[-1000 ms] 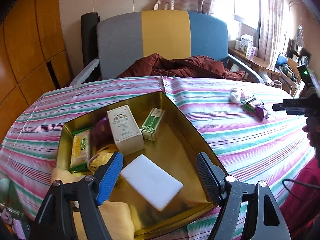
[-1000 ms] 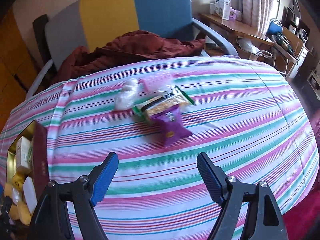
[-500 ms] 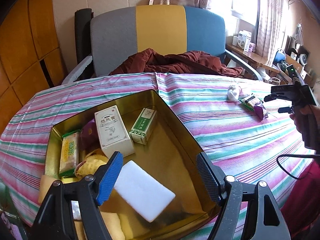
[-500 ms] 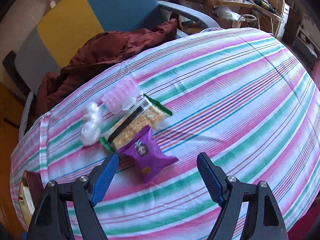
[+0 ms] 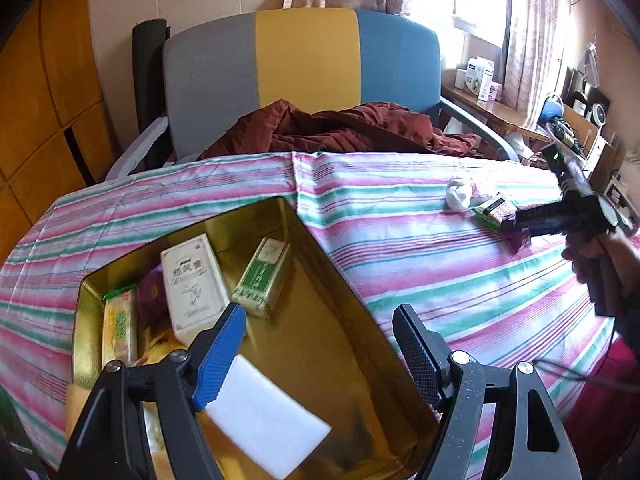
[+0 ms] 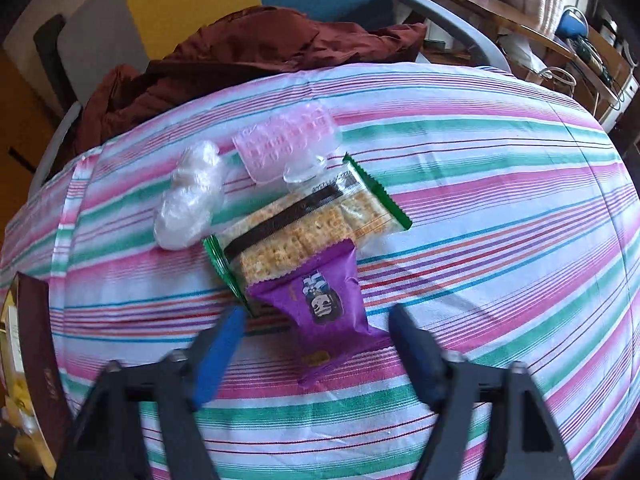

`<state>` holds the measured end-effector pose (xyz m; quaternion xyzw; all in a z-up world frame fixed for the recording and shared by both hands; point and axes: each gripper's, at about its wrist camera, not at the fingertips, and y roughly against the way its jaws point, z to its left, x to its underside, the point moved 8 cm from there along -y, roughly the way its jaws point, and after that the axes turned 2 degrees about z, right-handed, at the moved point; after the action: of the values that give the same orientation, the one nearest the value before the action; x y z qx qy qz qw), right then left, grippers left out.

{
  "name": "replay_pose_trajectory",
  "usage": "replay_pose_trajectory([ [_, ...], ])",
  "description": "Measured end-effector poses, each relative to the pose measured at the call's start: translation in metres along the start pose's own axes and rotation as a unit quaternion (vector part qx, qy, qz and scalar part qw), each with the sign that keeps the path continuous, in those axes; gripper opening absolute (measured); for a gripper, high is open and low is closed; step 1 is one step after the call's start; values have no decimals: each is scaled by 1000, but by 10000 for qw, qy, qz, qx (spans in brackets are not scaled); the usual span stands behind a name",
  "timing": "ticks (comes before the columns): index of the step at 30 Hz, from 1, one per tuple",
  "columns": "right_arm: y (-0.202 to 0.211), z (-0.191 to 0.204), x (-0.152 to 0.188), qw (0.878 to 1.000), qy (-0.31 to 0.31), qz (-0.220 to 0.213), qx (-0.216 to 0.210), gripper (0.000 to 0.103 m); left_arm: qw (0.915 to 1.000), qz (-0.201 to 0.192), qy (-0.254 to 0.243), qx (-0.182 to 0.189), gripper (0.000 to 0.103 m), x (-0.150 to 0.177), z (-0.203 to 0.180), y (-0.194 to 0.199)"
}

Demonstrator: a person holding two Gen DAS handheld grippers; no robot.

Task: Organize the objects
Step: 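Move both tools back toward the remaining packets, then grasp the purple packet with the right tool while the left tool grasps the wrapped cotton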

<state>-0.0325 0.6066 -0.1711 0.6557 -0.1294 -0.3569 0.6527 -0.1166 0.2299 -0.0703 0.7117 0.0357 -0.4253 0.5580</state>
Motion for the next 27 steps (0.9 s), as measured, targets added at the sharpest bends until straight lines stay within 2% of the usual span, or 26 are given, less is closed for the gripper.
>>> replay_pose_trajectory([
  [1, -2, -1, 3, 10000, 24, 16, 36, 38, 10000, -14, -17, 16, 77, -3, -3, 0],
  [8, 12, -6, 8, 9999, 57, -80, -43, 37, 9995, -63, -166, 249, 77, -32, -34, -10],
  [13, 21, -19, 6, 9996, -176, -166, -157, 37, 9989, 58, -224, 410, 77, -50, -61, -28],
  [27, 33, -32, -2, 9982, -414, -311, -307, 37, 9928, 392, -761, 837, 75, -98, -148, -115],
])
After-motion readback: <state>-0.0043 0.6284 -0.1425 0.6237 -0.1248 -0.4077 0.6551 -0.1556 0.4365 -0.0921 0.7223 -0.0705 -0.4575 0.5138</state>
